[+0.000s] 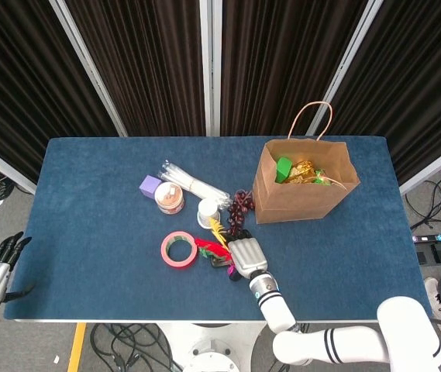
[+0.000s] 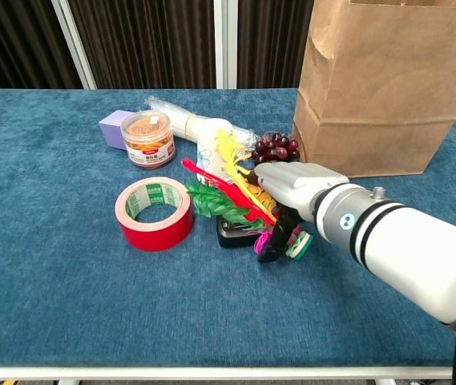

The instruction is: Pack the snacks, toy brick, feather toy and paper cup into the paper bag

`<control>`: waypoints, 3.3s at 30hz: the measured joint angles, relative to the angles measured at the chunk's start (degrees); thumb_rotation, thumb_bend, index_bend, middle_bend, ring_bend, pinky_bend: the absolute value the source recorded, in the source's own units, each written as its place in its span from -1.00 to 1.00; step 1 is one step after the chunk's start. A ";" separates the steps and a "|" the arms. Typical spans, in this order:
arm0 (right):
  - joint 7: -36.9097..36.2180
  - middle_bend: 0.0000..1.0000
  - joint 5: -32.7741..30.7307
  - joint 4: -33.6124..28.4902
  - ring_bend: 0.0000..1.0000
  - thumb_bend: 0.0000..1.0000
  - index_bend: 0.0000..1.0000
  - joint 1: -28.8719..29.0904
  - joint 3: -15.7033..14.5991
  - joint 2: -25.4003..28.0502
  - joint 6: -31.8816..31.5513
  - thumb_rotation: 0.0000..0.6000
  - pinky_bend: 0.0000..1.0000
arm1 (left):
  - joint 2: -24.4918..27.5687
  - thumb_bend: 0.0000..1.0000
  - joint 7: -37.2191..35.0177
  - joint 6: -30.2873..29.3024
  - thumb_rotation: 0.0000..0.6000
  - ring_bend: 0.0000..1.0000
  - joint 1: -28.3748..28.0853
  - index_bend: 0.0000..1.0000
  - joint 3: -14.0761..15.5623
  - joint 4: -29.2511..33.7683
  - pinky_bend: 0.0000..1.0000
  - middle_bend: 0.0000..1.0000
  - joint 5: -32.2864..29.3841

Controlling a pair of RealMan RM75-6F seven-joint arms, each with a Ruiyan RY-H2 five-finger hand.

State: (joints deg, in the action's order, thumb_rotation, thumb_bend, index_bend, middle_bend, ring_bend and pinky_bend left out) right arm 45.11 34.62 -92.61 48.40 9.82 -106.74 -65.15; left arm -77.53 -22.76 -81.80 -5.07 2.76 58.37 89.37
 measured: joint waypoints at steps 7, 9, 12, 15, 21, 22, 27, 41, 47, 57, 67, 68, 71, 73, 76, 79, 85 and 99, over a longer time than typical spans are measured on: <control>-0.23 -0.43 1.03 2.44 -0.76 -1.00 -0.65 0.90 0.90 -1.82 0.64 1.00 -0.70 | 0.07 -0.47 -0.69 0.02 1.00 -0.95 0.12 -0.73 -0.10 -0.34 -0.67 -0.83 -0.20; -0.50 -0.40 1.91 2.71 -0.72 -1.00 -0.60 0.89 0.90 -1.91 0.53 1.00 -0.64 | 0.09 -0.47 -0.92 0.06 1.00 -0.95 0.14 -0.73 -0.14 -0.49 -0.67 -0.83 -0.27; -0.83 -0.38 2.98 3.13 -0.71 -1.00 -0.58 0.69 0.84 -1.87 0.15 1.00 -0.61 | 0.01 -0.47 -1.01 0.05 1.00 -0.95 0.13 -0.72 -0.14 -0.58 -0.67 -0.83 -0.21; -0.83 -0.36 2.99 2.80 -0.69 -1.00 -0.55 0.58 0.96 -1.58 0.15 1.00 -0.60 | -0.09 -0.47 -0.89 -0.01 1.00 -0.95 0.12 -0.73 -0.09 -0.62 -0.67 -0.83 -0.07; -0.98 -0.29 3.40 1.79 -0.64 -0.99 -0.48 0.38 0.92 -0.95 0.44 1.00 -0.54 | -0.04 -0.47 -0.85 0.09 1.00 -0.95 0.05 -0.73 -0.11 -0.49 -0.67 -0.83 -0.06; -1.10 -0.27 3.60 1.69 -0.63 -0.96 -0.45 0.35 0.96 -0.90 0.43 1.00 -0.53 | -0.03 -0.47 -0.84 0.10 1.00 -0.95 0.05 -0.73 -0.11 -0.47 -0.67 -0.83 -0.06; -1.43 -0.24 4.69 1.74 -0.55 -0.87 -0.34 0.19 0.86 -0.81 0.22 1.00 -0.43 | -0.04 -0.47 -0.84 0.18 1.00 -0.95 0.06 -0.73 -0.14 -0.47 -0.67 -0.83 -0.13; 0.37 -0.24 2.64 2.09 -0.52 -0.99 -0.28 0.43 0.04 -0.66 1.63 1.00 -0.38 | -0.24 -0.47 -1.15 0.03 1.00 -0.95 0.24 -0.73 -0.06 -0.94 -0.67 -0.83 -0.06; 0.57 -0.26 2.00 2.55 -0.57 -1.00 -0.29 0.65 -0.32 -0.65 2.67 1.00 -0.48 | -0.36 -0.47 -1.23 0.08 1.00 -0.95 0.24 -0.73 -0.04 -1.12 -0.67 -0.83 -0.04; 1.18 -0.25 1.50 4.74 -0.51 -0.85 -0.24 0.98 -0.35 -2.36 1.65 1.00 -0.41 | -0.48 -0.47 -1.74 0.05 1.00 -0.95 0.40 -0.73 -0.07 -1.59 -0.67 -0.83 -0.17; 2.01 -0.06 3.01 5.56 -0.27 -0.61 0.04 0.34 -1.04 -3.03 0.20 1.00 -0.03 | -0.53 -0.47 -1.76 0.17 1.00 -0.95 0.26 -0.73 -0.08 -1.58 -0.67 -0.83 -0.06; 2.24 -0.05 2.78 5.48 -0.26 -0.60 0.05 0.31 -1.04 -2.97 0.27 1.00 -0.02 | -0.53 -0.47 -1.72 0.14 1.00 -0.95 0.26 -0.73 -0.08 -1.54 -0.67 -0.83 -0.05; 2.47 -0.01 2.76 4.95 -0.21 -0.57 0.12 0.19 -0.96 -2.65 0.27 1.00 0.04 | -0.49 -0.47 -1.73 0.16 1.00 -0.95 0.30 -0.73 -0.06 -1.47 -0.67 -0.83 -0.07; 2.45 0.03 3.11 4.49 -0.17 -0.52 0.17 0.11 -0.80 -2.30 0.10 1.00 0.09 | -0.50 -0.47 -1.77 0.23 1.00 -0.95 0.33 -0.73 -0.03 -1.48 -0.67 -0.83 -0.10; 2.40 0.08 3.83 3.95 -0.12 -0.46 0.22 -0.10 -0.65 -1.77 -0.42 1.00 0.16 | -0.51 -0.47 -1.83 0.32 1.00 -0.95 0.28 -0.73 -0.04 -1.44 -0.67 -0.83 -0.11; 2.30 0.11 4.10 3.66 -0.09 -0.42 0.26 -0.34 -0.53 -1.44 -0.63 1.00 0.20 | -0.49 -0.47 -1.77 0.25 1.00 -0.95 0.23 -0.73 -0.05 -1.29 -0.67 -0.83 -0.02; 2.42 0.17 3.84 3.12 -0.03 -0.36 0.34 -0.43 0.02 -1.11 -0.63 1.00 0.28 | -0.34 -0.47 -1.65 0.06 1.00 -0.95 0.32 -0.73 0.02 -0.95 -0.67 -0.83 0.08; 2.37 0.36 4.68 2.62 0.17 -0.18 0.56 -0.47 0.55 -0.93 -1.01 1.00 0.49 | -0.42 -0.47 -2.45 0.18 1.00 -0.95 0.37 -0.73 0.07 -1.09 -0.67 -0.83 0.02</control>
State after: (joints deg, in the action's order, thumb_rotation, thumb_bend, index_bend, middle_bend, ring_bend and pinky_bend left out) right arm 47.48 39.31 -90.00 47.93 10.37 -107.67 -66.15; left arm -77.95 -25.22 -81.63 -4.71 2.83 57.27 89.40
